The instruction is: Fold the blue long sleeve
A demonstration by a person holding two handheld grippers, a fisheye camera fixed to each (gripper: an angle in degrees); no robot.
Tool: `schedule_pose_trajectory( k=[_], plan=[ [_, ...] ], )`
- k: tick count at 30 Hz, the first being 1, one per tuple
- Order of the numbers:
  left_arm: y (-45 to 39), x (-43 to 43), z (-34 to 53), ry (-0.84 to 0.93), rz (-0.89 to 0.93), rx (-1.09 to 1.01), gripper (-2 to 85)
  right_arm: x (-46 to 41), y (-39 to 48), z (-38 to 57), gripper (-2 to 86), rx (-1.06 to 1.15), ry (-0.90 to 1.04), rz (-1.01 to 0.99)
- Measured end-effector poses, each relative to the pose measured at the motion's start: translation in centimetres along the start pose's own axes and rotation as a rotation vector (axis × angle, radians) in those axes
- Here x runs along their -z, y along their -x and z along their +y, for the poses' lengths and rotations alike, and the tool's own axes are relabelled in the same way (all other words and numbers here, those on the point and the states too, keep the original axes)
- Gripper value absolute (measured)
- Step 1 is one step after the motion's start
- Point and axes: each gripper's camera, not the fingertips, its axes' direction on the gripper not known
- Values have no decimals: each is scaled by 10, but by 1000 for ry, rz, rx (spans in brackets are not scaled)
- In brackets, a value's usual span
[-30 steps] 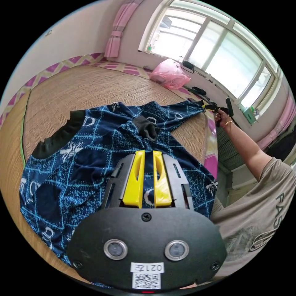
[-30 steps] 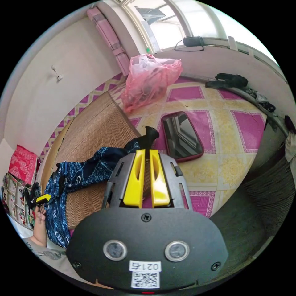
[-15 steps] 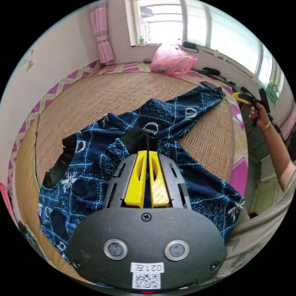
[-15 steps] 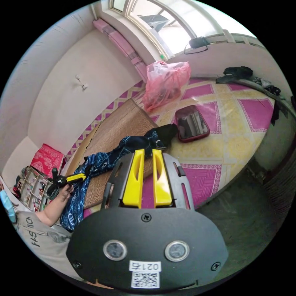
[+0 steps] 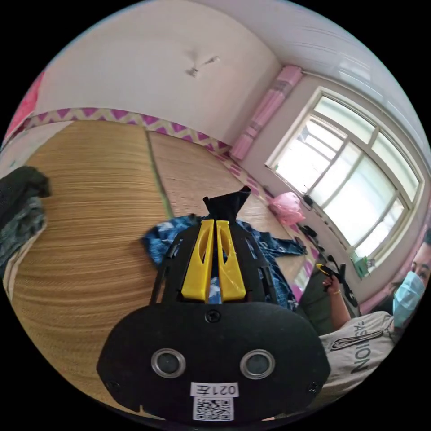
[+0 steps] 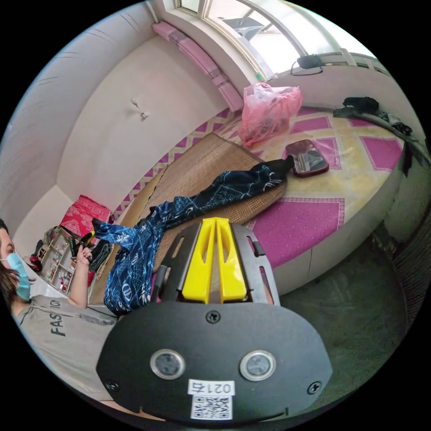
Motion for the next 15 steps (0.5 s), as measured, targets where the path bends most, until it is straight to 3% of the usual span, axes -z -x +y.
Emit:
schedule_pose_trajectory(
  k=[6,11,15],
  plan=[
    [104,78,97,-42,-182,148,-10,-6,47,24,-7,-101,-18,-401],
    [148,125,192,-150,-264,274,-10,-34,147,26,-7,54,104,-304],
    [173,147,258,-276,-283,359,-10,-58,194,40,-7,100,159,-341]
  ],
)
